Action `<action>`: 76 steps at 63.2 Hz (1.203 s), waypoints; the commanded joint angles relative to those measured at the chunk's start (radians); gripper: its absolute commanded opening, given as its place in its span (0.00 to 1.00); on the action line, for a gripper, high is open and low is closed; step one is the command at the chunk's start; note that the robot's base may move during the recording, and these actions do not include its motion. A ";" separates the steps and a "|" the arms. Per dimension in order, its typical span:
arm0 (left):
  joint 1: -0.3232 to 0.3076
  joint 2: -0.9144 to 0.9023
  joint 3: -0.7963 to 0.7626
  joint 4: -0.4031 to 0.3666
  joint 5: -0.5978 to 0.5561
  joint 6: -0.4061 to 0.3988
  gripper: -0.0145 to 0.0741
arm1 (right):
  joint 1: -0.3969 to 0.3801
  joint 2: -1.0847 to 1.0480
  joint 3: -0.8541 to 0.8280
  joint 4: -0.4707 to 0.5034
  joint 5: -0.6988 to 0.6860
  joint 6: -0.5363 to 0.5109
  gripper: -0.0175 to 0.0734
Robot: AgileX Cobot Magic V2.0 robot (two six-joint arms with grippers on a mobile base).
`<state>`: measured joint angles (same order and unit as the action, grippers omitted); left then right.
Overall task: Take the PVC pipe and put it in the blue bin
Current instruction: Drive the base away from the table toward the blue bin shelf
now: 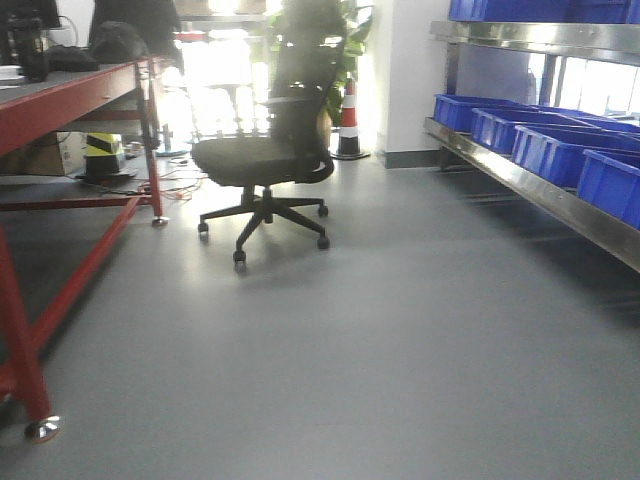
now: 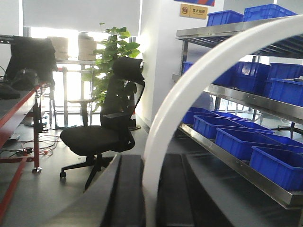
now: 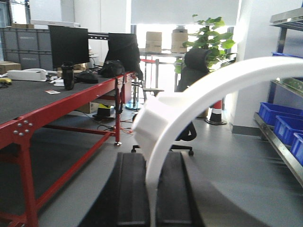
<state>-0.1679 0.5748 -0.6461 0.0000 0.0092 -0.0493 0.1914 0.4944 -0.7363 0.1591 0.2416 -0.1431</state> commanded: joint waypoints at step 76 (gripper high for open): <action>-0.006 -0.002 -0.003 0.000 -0.029 -0.005 0.04 | 0.002 -0.005 -0.001 -0.009 -0.018 -0.005 0.01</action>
<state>-0.1679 0.5739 -0.6461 0.0000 0.0056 -0.0493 0.1914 0.4944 -0.7363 0.1591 0.2453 -0.1431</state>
